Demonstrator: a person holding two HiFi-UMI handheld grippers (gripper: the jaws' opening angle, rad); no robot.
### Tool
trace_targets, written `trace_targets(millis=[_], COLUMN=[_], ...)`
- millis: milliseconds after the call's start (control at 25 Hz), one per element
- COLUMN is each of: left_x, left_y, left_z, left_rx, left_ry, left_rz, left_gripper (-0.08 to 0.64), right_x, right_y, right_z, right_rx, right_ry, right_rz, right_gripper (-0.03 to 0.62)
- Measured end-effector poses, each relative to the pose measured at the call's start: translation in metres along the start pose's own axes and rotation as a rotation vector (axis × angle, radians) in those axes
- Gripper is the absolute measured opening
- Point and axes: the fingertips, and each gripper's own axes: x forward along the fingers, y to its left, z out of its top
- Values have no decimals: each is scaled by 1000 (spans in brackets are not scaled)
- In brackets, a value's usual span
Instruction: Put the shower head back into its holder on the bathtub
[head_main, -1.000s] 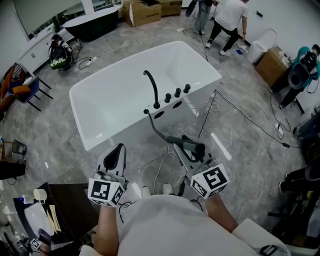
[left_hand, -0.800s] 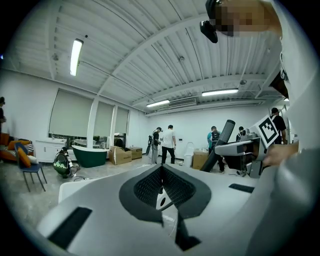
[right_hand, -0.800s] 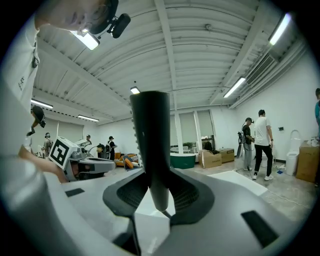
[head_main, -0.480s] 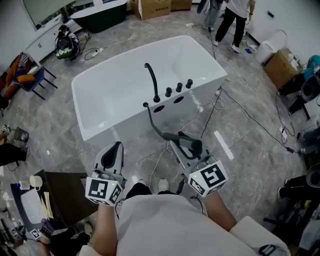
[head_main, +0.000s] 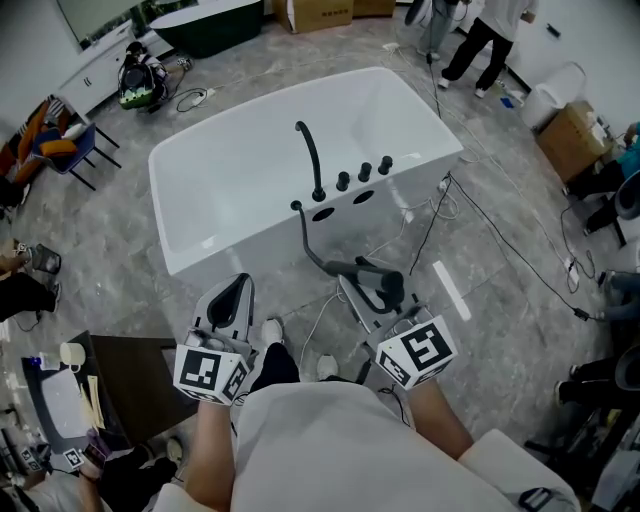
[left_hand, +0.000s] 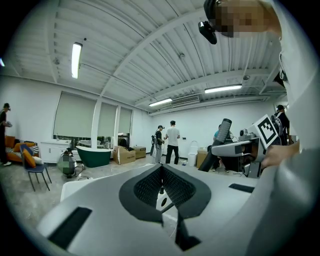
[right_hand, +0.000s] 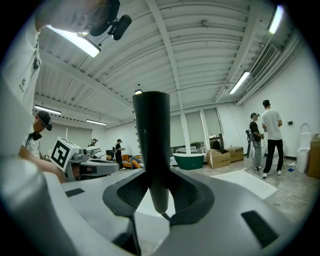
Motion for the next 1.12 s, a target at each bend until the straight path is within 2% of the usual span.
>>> trace_targets(millis=[440,1120], left_x=[41,122], left_y=[42,130], left_z=[-3,10], left_rx=[3,-34], left_ry=[4,2], left_rz=[-64,-218], left_gripper=[11,11], right_x=[43,125], right_y=[-10,-30], right_z=[-1,41], right_rx=[9,-19], right_ry=[11,6], right_rz=[-41,-145], right_gripper=[143,142])
